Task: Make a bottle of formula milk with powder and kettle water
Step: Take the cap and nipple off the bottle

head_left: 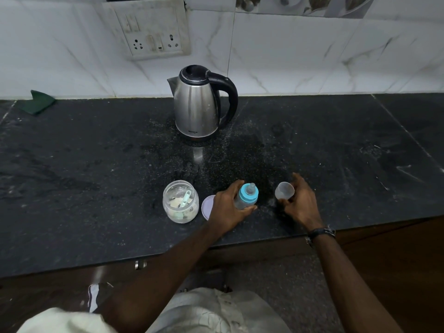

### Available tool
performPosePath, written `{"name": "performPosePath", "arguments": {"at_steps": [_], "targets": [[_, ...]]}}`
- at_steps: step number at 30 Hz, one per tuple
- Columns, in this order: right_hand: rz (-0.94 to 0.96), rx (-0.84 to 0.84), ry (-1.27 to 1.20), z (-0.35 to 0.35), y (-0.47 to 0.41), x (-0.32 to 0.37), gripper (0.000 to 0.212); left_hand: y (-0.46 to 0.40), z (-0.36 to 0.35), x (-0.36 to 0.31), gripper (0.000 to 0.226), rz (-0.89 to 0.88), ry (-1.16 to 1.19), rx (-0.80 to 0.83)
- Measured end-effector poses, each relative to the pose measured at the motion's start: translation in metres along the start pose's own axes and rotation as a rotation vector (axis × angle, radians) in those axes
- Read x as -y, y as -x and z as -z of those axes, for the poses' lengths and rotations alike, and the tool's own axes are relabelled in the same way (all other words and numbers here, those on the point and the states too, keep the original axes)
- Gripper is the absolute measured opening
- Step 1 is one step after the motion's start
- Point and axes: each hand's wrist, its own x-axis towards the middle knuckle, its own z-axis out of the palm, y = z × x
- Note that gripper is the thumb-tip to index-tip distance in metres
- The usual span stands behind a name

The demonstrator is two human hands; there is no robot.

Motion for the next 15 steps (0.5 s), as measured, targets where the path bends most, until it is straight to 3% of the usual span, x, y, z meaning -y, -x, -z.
{"name": "performPosePath", "arguments": {"at_steps": [6, 11, 15], "targets": [[0.009, 0.044, 0.095, 0.014, 0.003, 0.013, 0.096, 0.000, -0.001, 0.000, 0.075, 0.007, 0.004, -0.009], [0.179, -0.162, 0.040, 0.025, 0.012, 0.054, 0.064, -0.001, -0.001, 0.001, 0.076, 0.001, -0.006, -0.017], [0.286, -0.128, 0.108, 0.021, 0.030, 0.092, 0.049, -0.001, 0.000, 0.000, 0.075, 0.013, -0.006, -0.011]]}}
